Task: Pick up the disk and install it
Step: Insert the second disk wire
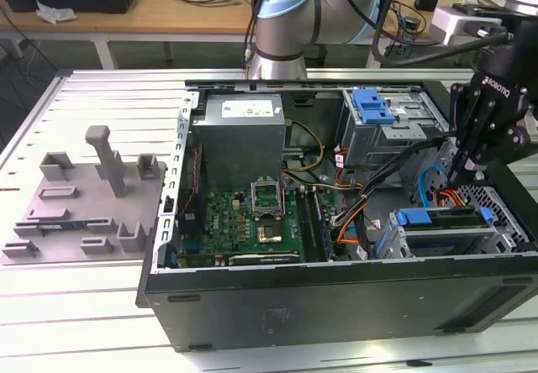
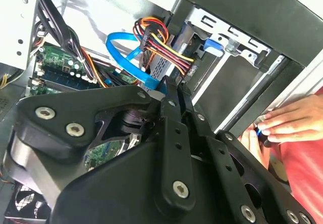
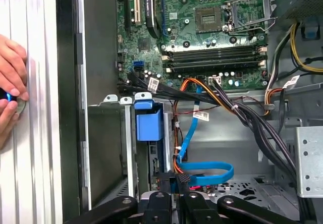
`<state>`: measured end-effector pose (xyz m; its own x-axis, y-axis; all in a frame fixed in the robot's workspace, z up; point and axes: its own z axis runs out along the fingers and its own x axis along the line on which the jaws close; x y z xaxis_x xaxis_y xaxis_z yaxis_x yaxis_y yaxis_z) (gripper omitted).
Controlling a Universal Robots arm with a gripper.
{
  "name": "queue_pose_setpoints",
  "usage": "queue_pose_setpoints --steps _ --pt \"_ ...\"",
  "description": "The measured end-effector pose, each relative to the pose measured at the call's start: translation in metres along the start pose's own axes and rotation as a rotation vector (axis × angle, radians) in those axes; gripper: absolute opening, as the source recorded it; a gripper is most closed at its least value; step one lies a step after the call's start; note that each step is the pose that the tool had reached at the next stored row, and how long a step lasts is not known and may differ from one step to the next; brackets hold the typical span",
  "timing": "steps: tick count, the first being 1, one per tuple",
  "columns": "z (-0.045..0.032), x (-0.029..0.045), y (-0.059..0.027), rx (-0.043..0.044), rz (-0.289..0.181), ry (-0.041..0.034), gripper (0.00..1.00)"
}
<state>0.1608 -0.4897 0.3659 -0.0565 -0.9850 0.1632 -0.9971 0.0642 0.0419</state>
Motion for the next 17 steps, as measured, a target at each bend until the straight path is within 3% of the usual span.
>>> queue_pose_setpoints --steps 3,5,7,8,9,12,17 --pt "0.0009 0.0046 0.0026 0.0021 0.0 -0.0178 0.16" --pt "0.0018 0.0095 0.0058 0.0045 -0.001 -0.0361 0.16" --pt "0.0023 0.0124 0.0066 0.0053 -0.001 -0.0464 0.16" --pt "0.003 0.0164 0.0069 0.0058 -0.005 -0.0587 0.16" --pt "0.0033 0.0183 0.0071 0.0063 -0.008 -0.0642 0.16" --pt "0.004 0.0214 0.0077 0.0087 -0.029 -0.0772 0.16" --pt "0.0055 0.025 0.0076 0.0136 -0.062 -0.0841 0.16"
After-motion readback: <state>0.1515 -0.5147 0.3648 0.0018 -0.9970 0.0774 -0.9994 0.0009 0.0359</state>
